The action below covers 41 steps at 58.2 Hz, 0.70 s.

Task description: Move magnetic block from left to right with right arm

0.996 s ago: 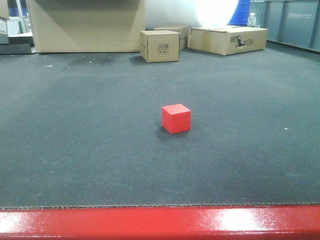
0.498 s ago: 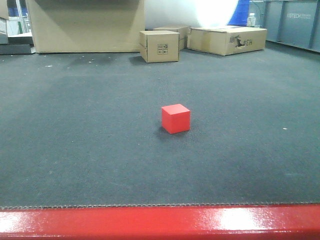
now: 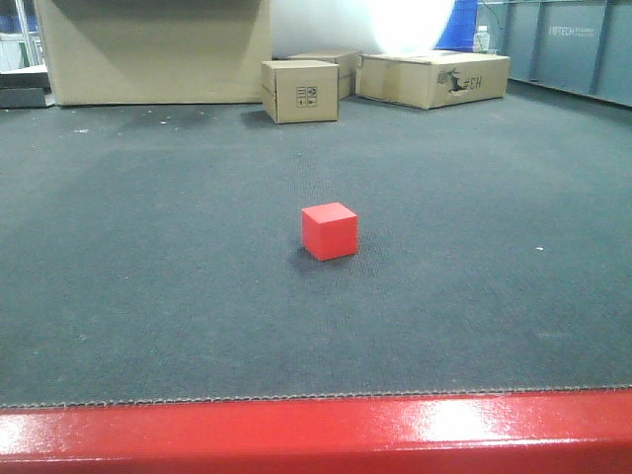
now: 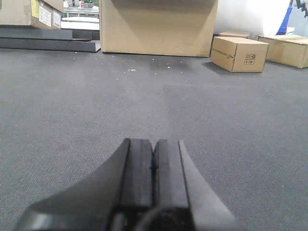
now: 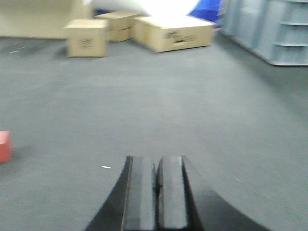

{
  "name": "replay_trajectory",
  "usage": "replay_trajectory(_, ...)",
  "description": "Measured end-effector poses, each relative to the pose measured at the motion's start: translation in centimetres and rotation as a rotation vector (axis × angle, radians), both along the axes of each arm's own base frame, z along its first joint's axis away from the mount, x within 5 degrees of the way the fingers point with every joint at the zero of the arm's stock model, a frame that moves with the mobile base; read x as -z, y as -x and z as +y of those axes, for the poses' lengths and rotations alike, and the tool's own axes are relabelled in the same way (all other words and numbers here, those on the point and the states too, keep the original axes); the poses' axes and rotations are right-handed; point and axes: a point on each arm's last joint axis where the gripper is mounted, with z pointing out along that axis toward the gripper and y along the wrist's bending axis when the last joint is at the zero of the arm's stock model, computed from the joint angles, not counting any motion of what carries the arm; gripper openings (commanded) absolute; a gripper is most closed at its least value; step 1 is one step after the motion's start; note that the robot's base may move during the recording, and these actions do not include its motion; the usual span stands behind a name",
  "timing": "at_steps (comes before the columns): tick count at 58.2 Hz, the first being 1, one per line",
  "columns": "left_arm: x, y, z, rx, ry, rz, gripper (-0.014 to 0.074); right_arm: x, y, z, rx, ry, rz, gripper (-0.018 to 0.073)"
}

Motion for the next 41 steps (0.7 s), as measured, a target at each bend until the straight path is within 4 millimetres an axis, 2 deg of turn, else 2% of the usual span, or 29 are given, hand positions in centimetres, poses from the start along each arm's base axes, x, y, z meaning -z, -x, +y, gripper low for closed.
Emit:
replay_trajectory(6, 0.0, 0.0, 0.0, 0.0, 0.0, 0.0, -0.0126, 2.2, 0.3, -0.3, 0.046, -0.009, -0.018, 0.0066)
replay_trajectory(10, 0.0, 0.0, 0.0, 0.0, 0.0, 0.0, -0.0126, 2.9, 0.6, -0.4, 0.068, -0.018, -0.039, 0.0066)
replay_trajectory(41, 0.0, 0.0, 0.0, 0.0, 0.0, 0.0, -0.0126, 3.0, 0.6, -0.5, 0.091, -0.025, -0.045, 0.0066)
